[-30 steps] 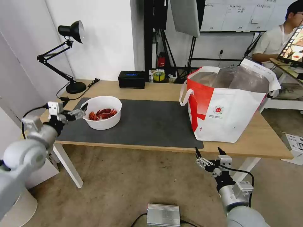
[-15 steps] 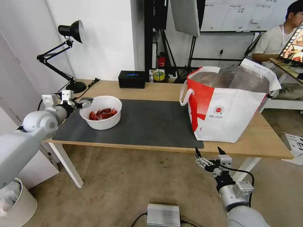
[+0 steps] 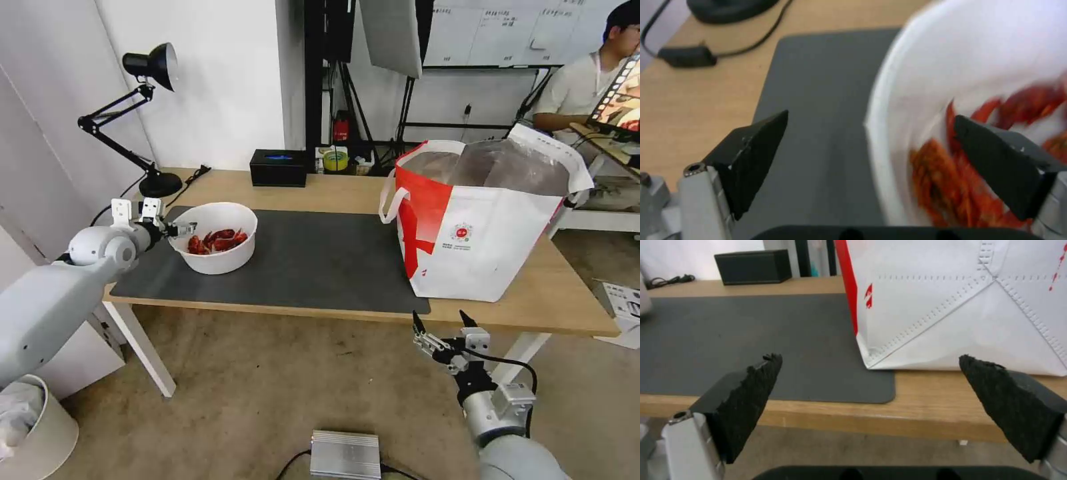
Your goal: Pick up the trash from the table and place it into the takeout bag.
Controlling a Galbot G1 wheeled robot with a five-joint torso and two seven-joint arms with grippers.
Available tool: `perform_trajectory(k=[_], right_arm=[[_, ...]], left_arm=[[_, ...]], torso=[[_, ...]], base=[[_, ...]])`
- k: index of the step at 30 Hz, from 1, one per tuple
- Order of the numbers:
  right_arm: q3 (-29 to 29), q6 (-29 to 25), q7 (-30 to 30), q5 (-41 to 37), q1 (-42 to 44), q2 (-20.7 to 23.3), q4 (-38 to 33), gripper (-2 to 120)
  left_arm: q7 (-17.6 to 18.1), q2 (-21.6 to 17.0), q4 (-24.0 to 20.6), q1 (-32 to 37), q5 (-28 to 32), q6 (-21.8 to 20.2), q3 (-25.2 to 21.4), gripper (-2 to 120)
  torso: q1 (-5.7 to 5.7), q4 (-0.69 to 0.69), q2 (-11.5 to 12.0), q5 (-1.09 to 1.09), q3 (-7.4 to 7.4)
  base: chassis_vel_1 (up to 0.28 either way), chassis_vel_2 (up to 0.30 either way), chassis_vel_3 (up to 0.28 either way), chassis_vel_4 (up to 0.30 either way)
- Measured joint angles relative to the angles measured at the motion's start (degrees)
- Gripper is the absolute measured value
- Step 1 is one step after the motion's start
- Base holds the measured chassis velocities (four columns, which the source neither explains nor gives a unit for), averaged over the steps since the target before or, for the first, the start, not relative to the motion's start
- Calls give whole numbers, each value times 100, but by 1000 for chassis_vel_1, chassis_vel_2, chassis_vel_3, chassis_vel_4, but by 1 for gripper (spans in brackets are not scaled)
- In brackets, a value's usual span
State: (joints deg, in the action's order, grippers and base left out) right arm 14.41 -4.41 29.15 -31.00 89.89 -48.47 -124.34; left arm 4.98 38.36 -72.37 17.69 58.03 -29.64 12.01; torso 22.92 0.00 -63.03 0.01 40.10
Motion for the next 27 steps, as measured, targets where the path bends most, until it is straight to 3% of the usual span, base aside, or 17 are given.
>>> perform_trajectory(k=[3, 8, 27], right_arm=[[0, 0, 0, 0, 0, 0, 0, 100], [0, 0, 0, 0, 0, 0, 0, 100], [0, 0, 0, 0, 0, 0, 0, 100]], left_arm=[[70, 23, 8, -110, -3, -502, 10, 100], [126, 56, 12, -180, 50, -656, 21, 100], [49, 27, -232, -336, 386, -1141, 127, 30]], torso=[[0, 0, 0, -1, 0], [0, -1, 0, -1, 0], [0, -1, 0, -1, 0]], base=[[0, 0, 0, 0], [0, 0, 0, 0], [0, 0, 0, 0]])
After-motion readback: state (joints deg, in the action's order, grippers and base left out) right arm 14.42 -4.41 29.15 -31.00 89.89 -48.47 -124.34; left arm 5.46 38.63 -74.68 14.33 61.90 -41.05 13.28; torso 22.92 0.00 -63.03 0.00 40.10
